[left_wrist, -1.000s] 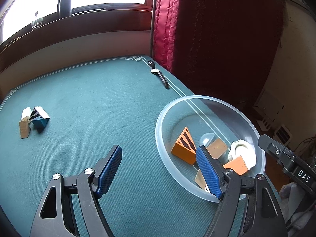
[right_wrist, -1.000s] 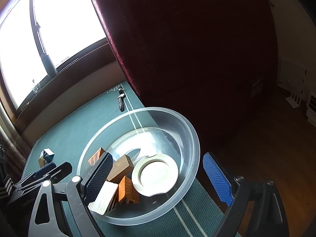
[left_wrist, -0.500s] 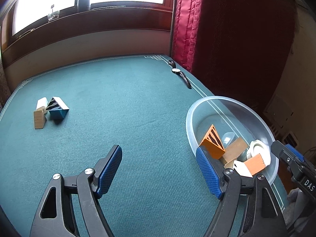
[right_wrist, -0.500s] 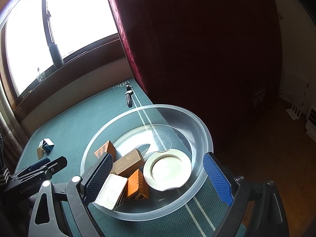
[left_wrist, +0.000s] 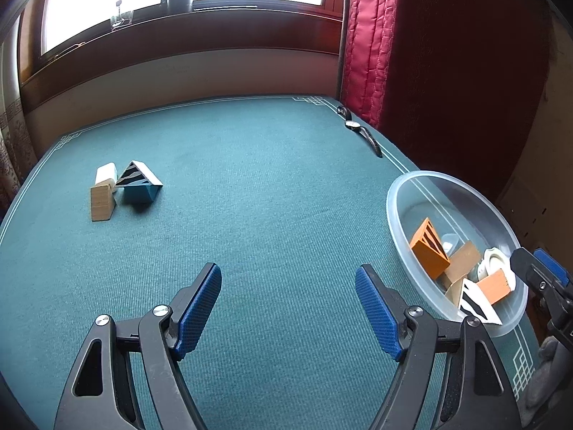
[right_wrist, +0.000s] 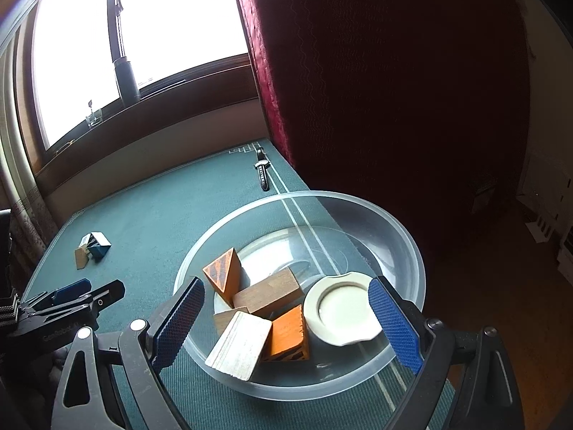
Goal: Organize rigid objects
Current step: 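Withdraw both grippers from the bowl back toward the remaining blocks, then grasp the blue block with the right gripper and lift it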
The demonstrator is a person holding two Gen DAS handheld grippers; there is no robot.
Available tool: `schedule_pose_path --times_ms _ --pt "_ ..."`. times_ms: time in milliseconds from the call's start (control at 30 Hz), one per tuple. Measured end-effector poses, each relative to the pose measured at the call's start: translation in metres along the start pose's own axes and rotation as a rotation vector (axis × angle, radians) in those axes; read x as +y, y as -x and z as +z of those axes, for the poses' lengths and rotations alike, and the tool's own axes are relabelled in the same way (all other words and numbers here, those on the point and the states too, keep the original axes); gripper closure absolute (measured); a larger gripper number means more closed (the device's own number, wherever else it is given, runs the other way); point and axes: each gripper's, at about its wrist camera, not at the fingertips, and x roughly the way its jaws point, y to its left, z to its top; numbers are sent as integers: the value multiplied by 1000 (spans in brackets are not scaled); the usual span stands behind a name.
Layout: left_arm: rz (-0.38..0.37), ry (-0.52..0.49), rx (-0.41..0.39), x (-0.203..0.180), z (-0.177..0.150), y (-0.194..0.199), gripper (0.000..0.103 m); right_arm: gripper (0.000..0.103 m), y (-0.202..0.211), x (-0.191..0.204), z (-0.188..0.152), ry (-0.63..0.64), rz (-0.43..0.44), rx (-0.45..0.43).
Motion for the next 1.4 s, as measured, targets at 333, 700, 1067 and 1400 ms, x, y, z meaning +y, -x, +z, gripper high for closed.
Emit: schedule_pose_path --times_ms 333,700,1067,1400 --pt "48 32 -2 32 -3 4 25 8 -5 30 9 103 51 30" --pt "107 90 -11 76 -3 11 25 8 -16 73 14 183 128 61" --pt "204 206 -17 147 -4 16 25 8 -52 141 11 245 240 118" --pt "269 253 -11 189 -8 17 25 8 -97 192 3 263 307 217"
